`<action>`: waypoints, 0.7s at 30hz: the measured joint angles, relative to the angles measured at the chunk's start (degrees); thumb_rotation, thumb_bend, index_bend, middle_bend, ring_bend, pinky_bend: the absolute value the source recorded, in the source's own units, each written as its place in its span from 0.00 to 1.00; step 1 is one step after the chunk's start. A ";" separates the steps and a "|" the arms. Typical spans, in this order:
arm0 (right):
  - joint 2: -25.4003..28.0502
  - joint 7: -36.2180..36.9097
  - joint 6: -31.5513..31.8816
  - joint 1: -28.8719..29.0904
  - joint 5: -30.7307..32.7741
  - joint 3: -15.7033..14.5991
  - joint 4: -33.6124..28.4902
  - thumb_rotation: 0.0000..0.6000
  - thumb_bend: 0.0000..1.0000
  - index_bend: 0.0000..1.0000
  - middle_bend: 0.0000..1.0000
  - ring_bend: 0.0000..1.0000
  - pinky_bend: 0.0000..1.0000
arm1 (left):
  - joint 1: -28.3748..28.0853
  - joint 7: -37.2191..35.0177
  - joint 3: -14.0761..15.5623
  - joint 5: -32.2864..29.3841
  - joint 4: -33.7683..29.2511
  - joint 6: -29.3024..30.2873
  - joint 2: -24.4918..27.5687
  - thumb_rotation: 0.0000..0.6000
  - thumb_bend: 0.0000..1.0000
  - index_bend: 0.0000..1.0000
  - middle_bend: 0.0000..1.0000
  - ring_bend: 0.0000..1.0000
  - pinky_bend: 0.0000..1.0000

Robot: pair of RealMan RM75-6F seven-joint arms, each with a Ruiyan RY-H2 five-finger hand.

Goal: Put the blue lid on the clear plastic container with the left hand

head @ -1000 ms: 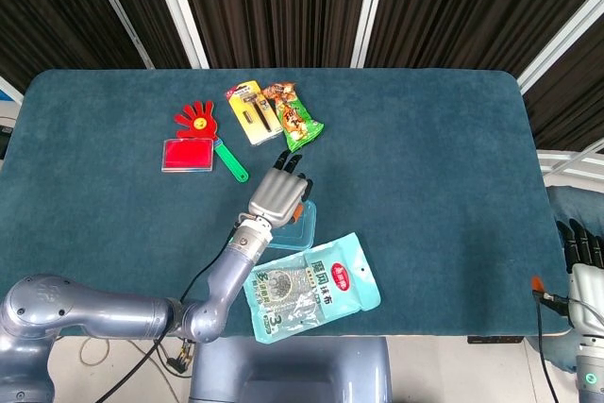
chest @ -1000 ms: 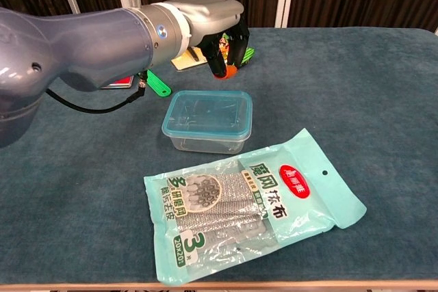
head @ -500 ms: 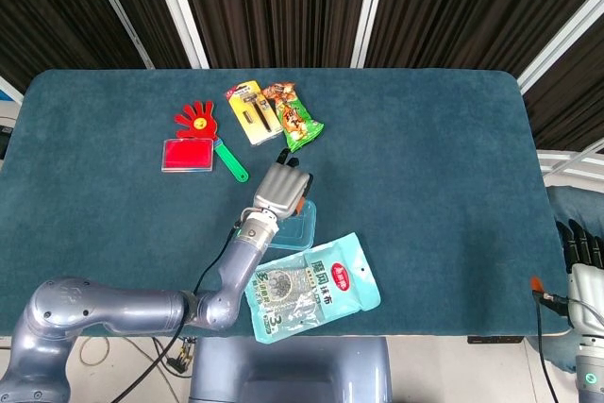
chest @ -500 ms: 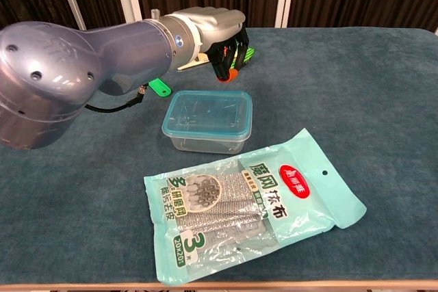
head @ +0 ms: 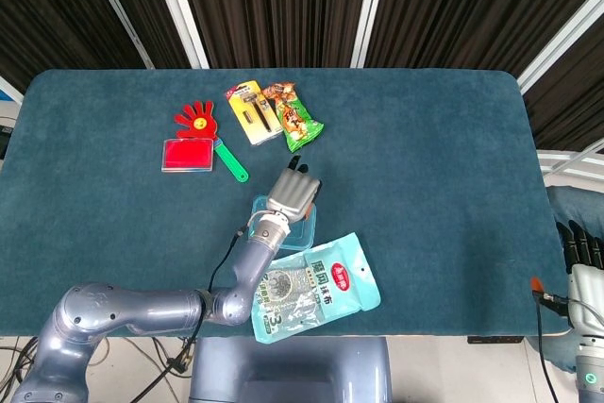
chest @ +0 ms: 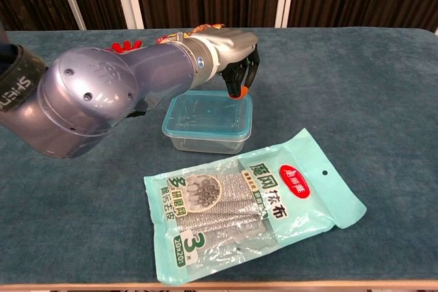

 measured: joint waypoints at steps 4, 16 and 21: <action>0.01 -0.09 0.06 0.00 0.03 0.02 -0.14 1.00 0.35 0.00 0.00 0.00 0.00 | -0.08 0.92 0.39 0.21 0.71 0.47 -0.77 1.00 0.51 0.61 0.57 0.20 0.08; -0.04 -0.15 0.10 -0.05 0.26 0.08 -0.13 1.00 0.35 0.00 0.00 0.00 0.00 | -0.10 2.25 0.84 1.02 2.50 0.36 -2.45 1.00 0.51 0.61 0.57 0.20 0.08; -0.04 -0.10 0.13 -0.06 0.30 0.11 -0.12 1.00 0.35 0.00 0.00 0.00 0.00 | -0.03 2.77 1.07 1.09 3.31 -0.01 -3.04 1.00 0.51 0.61 0.57 0.20 0.08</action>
